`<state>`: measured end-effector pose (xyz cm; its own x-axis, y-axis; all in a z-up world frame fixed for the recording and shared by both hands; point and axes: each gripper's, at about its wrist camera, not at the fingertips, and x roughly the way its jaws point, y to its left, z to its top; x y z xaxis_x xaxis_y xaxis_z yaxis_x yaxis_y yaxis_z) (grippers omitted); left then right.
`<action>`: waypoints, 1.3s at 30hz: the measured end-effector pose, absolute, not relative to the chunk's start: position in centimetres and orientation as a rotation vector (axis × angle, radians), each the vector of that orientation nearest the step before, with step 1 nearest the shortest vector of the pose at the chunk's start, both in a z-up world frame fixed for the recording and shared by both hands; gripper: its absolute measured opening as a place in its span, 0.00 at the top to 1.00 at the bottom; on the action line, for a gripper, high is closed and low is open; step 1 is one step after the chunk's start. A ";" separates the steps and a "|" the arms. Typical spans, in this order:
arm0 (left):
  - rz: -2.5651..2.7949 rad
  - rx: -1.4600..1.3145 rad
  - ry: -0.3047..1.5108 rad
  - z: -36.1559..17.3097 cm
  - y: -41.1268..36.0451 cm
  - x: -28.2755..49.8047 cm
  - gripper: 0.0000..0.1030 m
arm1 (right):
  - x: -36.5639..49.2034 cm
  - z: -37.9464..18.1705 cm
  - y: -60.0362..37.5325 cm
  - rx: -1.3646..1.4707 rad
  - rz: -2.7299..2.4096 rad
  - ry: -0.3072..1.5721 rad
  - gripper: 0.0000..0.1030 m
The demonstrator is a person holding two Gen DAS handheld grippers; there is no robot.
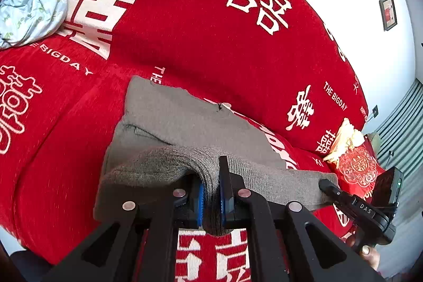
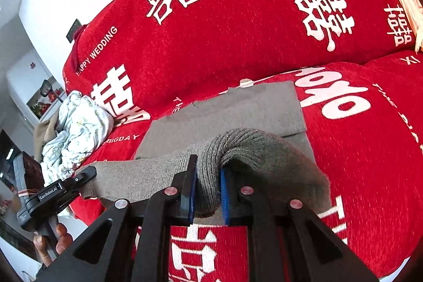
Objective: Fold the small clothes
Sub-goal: 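Hold the folded hem with both grippers and lay it flat on the body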
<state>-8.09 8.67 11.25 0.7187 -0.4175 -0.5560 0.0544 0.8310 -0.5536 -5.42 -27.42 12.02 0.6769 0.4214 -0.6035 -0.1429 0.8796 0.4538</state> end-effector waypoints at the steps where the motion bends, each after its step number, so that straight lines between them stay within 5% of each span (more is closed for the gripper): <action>1: -0.274 -0.536 0.731 11.3 8.7 -7.8 0.91 | -5.0 12.1 -27.4 0.390 0.323 0.768 0.84; 39: -0.200 -0.369 0.826 12.0 5.7 3.1 0.91 | 5.3 10.4 -27.1 0.378 0.234 0.848 0.84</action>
